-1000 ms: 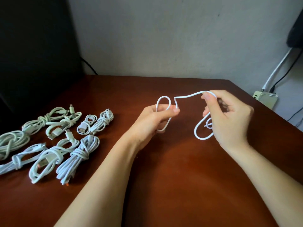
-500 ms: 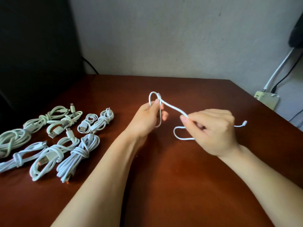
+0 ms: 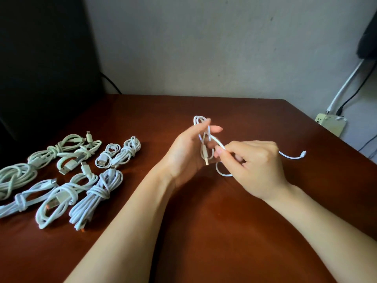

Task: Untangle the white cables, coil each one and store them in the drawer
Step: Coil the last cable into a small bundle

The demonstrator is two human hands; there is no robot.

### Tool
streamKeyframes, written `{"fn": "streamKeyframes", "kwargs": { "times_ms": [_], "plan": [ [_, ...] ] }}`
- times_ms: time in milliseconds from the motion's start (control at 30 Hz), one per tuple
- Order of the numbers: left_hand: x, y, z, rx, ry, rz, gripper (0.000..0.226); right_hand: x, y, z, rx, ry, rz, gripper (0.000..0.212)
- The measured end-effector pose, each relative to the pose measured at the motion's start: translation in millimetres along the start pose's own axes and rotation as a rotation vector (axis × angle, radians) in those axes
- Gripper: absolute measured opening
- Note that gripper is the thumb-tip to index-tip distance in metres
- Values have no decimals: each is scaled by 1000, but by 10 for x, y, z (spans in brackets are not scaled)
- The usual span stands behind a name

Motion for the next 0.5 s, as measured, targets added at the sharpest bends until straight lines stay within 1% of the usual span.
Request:
{"fn": "streamKeyframes", "kwargs": {
  "times_ms": [100,167,200,267,333,400,500],
  "plan": [
    [-24,0,42,-8,-149,29,27,-46,15,39,-10,-13,-41,35],
    [-35,2,53,16,-188,58,14,-79,45,89,-52,-9,-94,35],
    [-39,0,43,41,-191,71,14,-91,55,115,-78,-2,-114,35],
    [-31,-14,21,67,-178,95,21,-93,66,159,-134,17,-131,38],
    [-18,-23,14,57,-150,115,24,-67,65,177,-186,0,-103,40],
    [15,-21,25,37,-84,136,26,-14,54,162,-224,-86,-35,40],
    [77,-12,45,2,1,185,28,40,50,128,-227,-202,64,32]
  ]
}}
Point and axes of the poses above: each hand's wrist, its own y-axis away from the middle knuckle, its own z-axis out of the palm, x = y × z, the point moved 4 cm from there along -y, towards the middle knuckle, and after that the axes turned 9 degrees about y, right-handed, at the moved point
